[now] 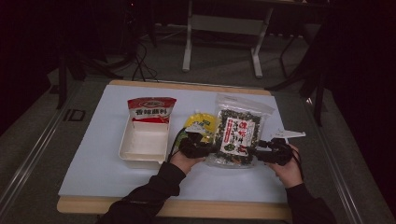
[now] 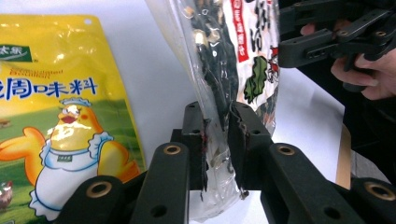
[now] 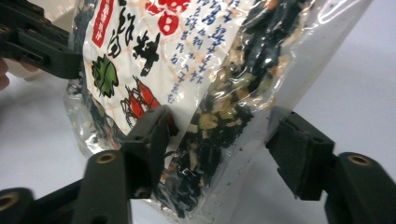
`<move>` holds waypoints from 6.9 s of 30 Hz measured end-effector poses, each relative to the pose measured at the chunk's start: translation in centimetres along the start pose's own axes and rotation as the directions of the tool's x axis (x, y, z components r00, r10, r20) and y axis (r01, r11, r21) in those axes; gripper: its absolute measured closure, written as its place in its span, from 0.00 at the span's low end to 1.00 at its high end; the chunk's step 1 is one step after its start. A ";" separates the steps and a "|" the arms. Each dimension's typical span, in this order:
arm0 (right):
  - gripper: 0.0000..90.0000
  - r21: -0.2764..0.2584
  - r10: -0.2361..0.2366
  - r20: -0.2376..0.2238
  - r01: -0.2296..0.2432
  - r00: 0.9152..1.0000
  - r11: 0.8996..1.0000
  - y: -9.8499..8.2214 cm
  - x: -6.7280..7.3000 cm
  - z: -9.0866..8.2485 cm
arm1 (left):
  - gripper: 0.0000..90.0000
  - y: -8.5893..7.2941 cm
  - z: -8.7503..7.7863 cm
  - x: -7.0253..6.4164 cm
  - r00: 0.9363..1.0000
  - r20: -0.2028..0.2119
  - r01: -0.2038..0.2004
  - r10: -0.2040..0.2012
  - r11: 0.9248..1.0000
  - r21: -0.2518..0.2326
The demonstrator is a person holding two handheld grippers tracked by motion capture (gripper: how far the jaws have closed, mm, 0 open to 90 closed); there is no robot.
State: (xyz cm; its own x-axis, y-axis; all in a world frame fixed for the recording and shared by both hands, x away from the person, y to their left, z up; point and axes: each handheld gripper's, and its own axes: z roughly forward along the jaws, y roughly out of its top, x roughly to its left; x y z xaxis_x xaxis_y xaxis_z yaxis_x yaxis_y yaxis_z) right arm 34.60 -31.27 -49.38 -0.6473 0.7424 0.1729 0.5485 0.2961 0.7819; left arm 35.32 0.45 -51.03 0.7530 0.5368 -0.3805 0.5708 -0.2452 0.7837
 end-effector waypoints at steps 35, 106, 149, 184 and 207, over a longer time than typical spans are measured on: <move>0.74 -0.070 -0.179 -0.162 0.170 0.970 0.983 2.2 1.0 -4.1 | 0.83 0.6 -2.8 -1.6 0.980 0.070 -0.181 0.187 0.980 -0.084; 0.21 -0.131 -0.153 -0.168 0.132 0.974 0.982 1.9 1.1 -3.3 | 0.86 1.4 -16.2 -0.8 0.975 -0.029 -0.220 0.221 0.933 -0.285; 0.22 -0.096 -0.123 -0.179 0.107 0.976 0.990 1.1 0.5 -2.4 | 0.86 -4.9 -22.9 7.3 0.939 -0.308 -0.220 0.151 0.954 -0.205; 0.22 -0.075 -0.121 -0.179 0.109 0.976 0.991 0.8 0.4 -2.2 | 0.62 -5.3 -21.9 9.0 0.942 -0.319 -0.172 0.100 0.963 -0.207; 0.22 -0.068 -0.118 -0.177 0.107 0.977 0.992 0.7 0.2 -2.2 | 0.88 -5.6 -24.4 10.3 0.956 -0.288 -0.154 0.057 0.932 -0.328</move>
State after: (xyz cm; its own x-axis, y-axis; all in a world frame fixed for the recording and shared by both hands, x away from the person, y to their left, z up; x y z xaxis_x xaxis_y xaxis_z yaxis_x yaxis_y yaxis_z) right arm 33.67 -32.22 -47.46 -0.7910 0.5839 0.1828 0.4386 0.3327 0.8348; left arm 31.85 27.04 -47.37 0.6576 0.7321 -0.1778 0.3082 -0.0462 0.9502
